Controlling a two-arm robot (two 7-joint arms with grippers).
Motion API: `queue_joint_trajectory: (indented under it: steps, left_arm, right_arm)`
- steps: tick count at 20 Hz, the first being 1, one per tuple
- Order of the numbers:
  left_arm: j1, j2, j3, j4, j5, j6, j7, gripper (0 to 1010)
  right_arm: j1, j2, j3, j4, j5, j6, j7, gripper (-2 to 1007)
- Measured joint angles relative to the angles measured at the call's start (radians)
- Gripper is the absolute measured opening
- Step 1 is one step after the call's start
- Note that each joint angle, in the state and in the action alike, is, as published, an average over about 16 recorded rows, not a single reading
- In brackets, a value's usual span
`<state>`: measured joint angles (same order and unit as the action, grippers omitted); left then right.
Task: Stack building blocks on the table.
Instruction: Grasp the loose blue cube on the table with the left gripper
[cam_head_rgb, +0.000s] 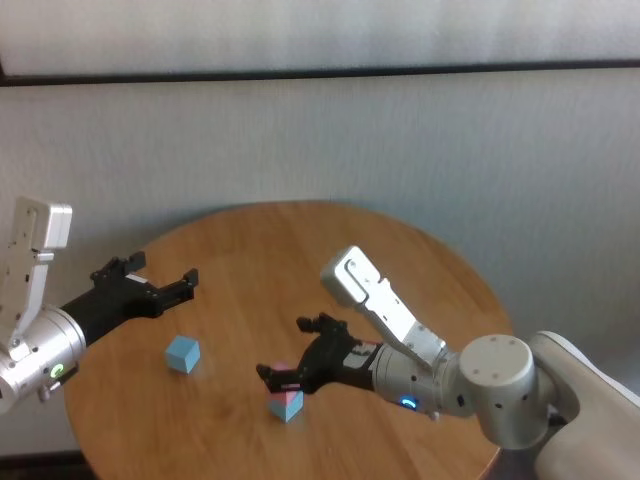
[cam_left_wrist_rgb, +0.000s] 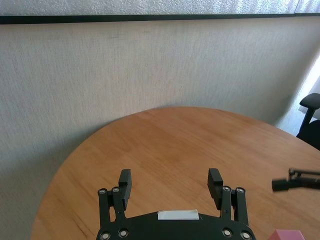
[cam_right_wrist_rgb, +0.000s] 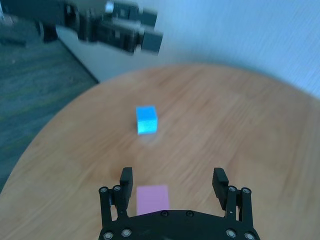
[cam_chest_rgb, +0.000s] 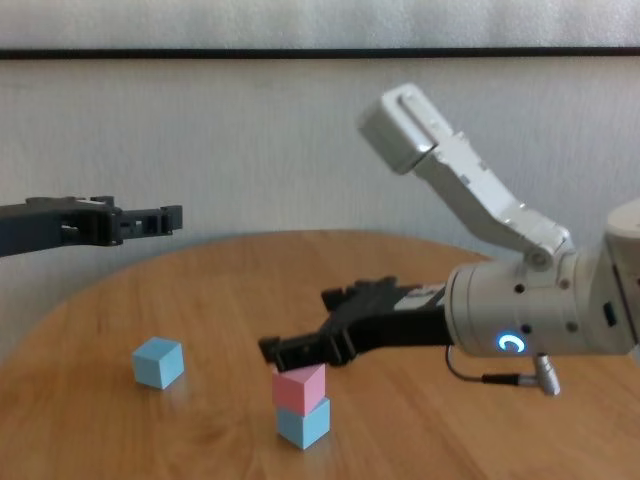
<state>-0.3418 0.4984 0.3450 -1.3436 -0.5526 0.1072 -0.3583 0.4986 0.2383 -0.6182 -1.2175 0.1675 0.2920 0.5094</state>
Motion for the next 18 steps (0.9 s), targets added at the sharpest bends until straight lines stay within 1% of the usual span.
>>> queue_joint_trajectory:
  steps: [4,7,9,14,18]
  left_arm:
    - [0.000,0.000,0.000,0.000,0.000,0.000,0.000,999]
    - [0.000,0.000,0.000,0.000,0.000,0.000,0.000,999]
    - [0.000,0.000,0.000,0.000,0.000,0.000,0.000,999]
    - [0.000,0.000,0.000,0.000,0.000,0.000,0.000,999]
    - [0.001,0.000,0.000,-0.001,0.000,0.001,0.000,999]
  right_arm:
    - [-0.014,0.003,0.038,-0.015,0.008,-0.065,-0.037,983]
    - [-0.022,0.004,0.071,-0.015,0.007,-0.121,-0.075,1001]
    - [-0.023,0.005,0.095,-0.006,0.000,-0.161,-0.113,1005]
    - [-0.016,0.005,0.149,0.041,-0.045,-0.264,-0.222,1004]
    - [-0.007,0.004,0.178,0.081,-0.085,-0.326,-0.291,1005]
